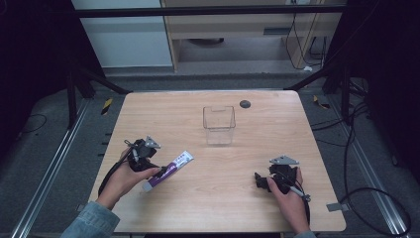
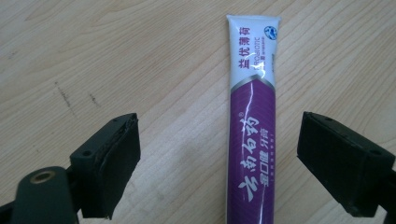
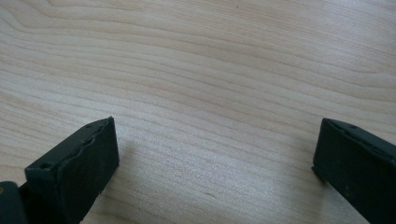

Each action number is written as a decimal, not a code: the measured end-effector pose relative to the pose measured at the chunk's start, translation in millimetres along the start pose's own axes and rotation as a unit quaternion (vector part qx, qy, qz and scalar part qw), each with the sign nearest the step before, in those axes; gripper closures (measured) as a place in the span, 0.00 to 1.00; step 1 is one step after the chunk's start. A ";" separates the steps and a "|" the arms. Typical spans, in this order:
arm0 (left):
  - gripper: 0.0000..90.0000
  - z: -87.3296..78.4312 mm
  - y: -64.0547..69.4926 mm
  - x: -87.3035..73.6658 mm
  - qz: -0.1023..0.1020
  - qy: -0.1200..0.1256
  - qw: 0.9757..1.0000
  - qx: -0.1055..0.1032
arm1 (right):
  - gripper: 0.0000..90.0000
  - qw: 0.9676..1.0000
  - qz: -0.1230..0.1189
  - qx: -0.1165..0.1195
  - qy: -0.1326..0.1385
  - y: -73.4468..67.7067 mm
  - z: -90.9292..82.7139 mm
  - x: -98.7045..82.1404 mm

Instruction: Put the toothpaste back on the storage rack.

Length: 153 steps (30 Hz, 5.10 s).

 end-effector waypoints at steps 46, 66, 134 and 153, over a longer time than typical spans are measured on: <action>0.51 29.2 14.6 33.7 0.030 -0.035 0.998 -0.047 | 0.00 1.000 0.000 0.000 0.000 0.0 0.0 0.0; 0.51 55.8 11.3 25.4 0.014 -0.065 0.996 -0.052 | 0.00 1.000 0.000 0.000 0.000 0.0 0.0 0.0; 0.87 29.4 15.0 33.6 0.025 -0.013 0.999 -0.044 | 0.00 1.000 0.000 0.000 0.000 0.0 0.0 0.0; 0.88 -3.4 15.7 60.7 0.022 0.060 0.998 -0.028 | 0.00 1.000 0.001 0.000 0.000 -0.1 0.4 0.2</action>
Point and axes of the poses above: each handheld gripper's, and its own axes: z roughly forward along the jaws, x roughly out of its top, y roughly to its right, the point moved 4 cm from there along z, roughly forward along the jaws, and after that the axes turned 10 degrees about z, right-handed, at the moved point
